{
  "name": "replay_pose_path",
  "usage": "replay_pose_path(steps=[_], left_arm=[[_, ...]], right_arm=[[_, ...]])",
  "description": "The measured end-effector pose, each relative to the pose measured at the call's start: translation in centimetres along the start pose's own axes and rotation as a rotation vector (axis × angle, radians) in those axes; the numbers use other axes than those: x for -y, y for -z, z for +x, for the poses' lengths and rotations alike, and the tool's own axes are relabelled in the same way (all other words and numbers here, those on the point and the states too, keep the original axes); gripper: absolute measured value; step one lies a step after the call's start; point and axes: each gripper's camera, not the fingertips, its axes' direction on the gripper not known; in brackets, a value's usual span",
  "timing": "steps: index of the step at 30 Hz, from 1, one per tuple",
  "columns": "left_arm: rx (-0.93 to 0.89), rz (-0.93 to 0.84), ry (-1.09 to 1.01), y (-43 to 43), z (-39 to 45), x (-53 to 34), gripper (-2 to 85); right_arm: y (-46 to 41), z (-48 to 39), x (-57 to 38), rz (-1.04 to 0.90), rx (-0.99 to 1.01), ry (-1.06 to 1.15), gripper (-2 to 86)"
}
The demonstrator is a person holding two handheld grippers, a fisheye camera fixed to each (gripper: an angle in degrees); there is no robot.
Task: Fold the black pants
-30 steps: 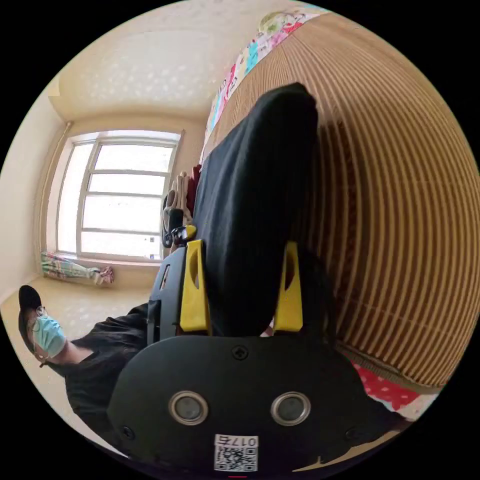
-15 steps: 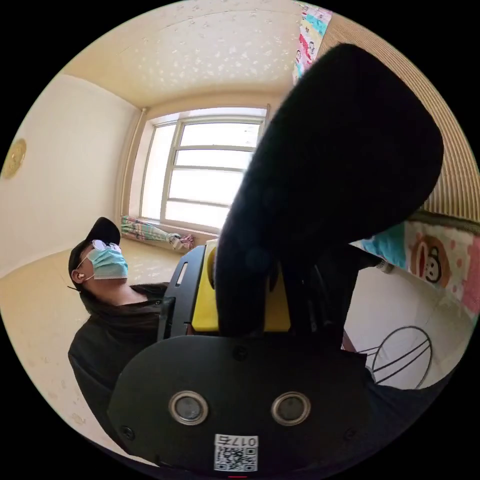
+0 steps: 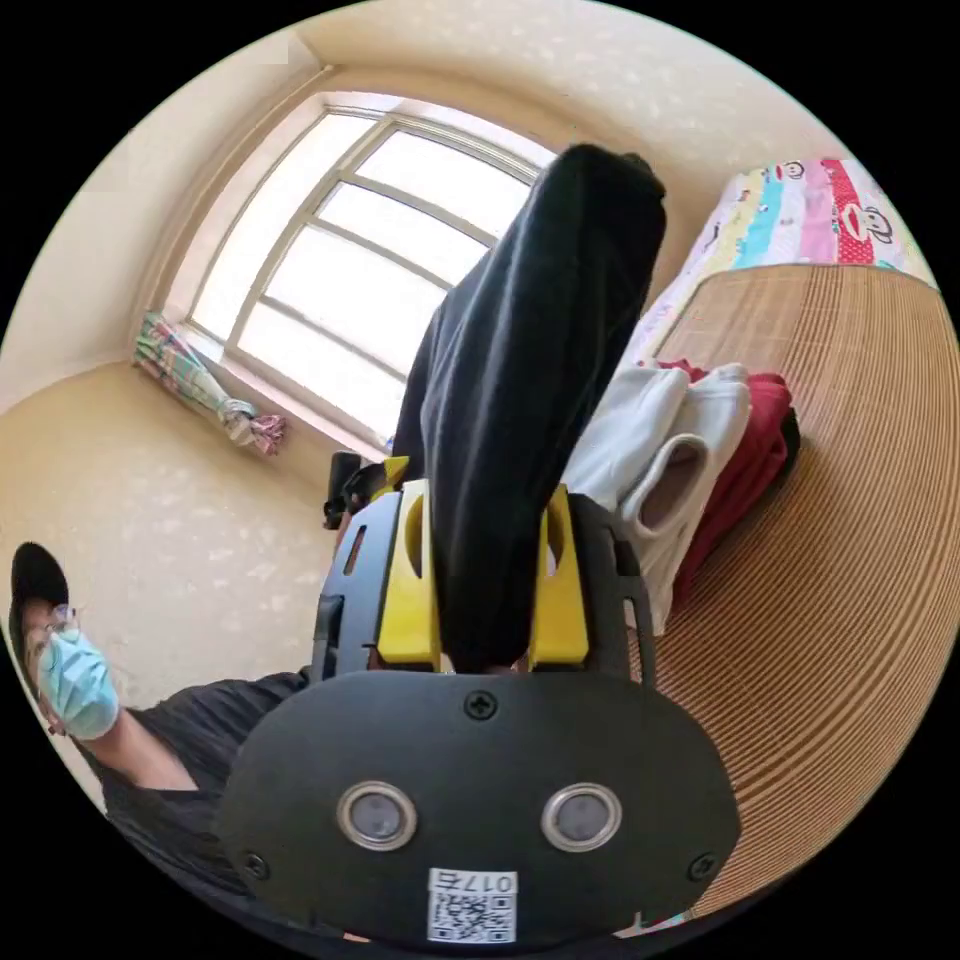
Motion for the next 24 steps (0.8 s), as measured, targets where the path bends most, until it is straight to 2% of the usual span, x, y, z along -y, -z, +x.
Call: replay_pose_path(steps=[2, 4, 7, 9, 12, 14, 15, 16, 17, 18, 20, 22, 24], left_arm=[[0.038, -0.007, 0.087, -0.2, -4.3, -1.7, 16.0], [0.108, -0.014, 0.129, -0.5, -7.1, -5.4, 14.4], [0.073, 0.047, 0.029, -1.1, -7.4, -14.0, 10.1], [0.108, 0.057, -0.004, -2.5, -6.3, -21.0, 7.1], [0.171, 0.049, 0.014, -5.3, -4.6, -26.8, 6.1], [0.203, 0.032, -0.043, -7.6, -2.6, -28.1, 5.2], [0.242, 0.003, -0.105, -9.4, -0.7, -28.2, 4.5], [0.263, -0.019, -0.145, -10.4, 0.4, -28.1, 4.4], [0.306, -0.07, -0.254, -12.5, 3.1, -27.6, 4.3], [0.348, -0.121, -0.383, -14.8, 6.0, -27.1, 4.2], [0.399, -0.169, -0.542, -18.0, 10.1, -26.8, 4.0], [0.356, -0.192, -0.654, -20.7, 13.5, -26.8, 3.2], [0.128, -0.285, -0.745, -24.0, 17.3, -27.0, 0.3]], right_arm=[[-3.2, 4.5, -2.5, -0.049, -0.158, -0.117, 11.7], [-4.0, 6.6, -6.8, -0.072, -0.133, -0.124, 9.2], [-2.5, 8.6, -15.8, -0.077, -0.069, -0.114, 3.7], [-0.6, 9.3, -21.4, -0.066, -0.156, -0.152, 2.2], [4.0, 9.1, -29.6, -0.042, -0.414, -0.259, 1.1], [8.3, 6.9, -34.4, 0.029, -0.673, -0.309, 0.7], [9.3, 6.0, -35.3, 0.052, -0.744, -0.318, 0.6], [11.4, 4.0, -36.8, 0.112, -0.898, -0.333, 0.5], [13.2, 1.3, -38.2, 0.202, -1.072, -0.322, 0.5], [14.0, -0.2, -38.9, 0.252, -1.164, -0.307, 0.5], [15.8, -5.9, -41.8, 0.472, -1.511, -0.229, 0.5], [16.6, -8.6, -44.8, 0.664, -1.67, -0.211, 0.7], [17.5, -9.8, -48.0, 0.82, -1.713, -0.226, 0.9]])
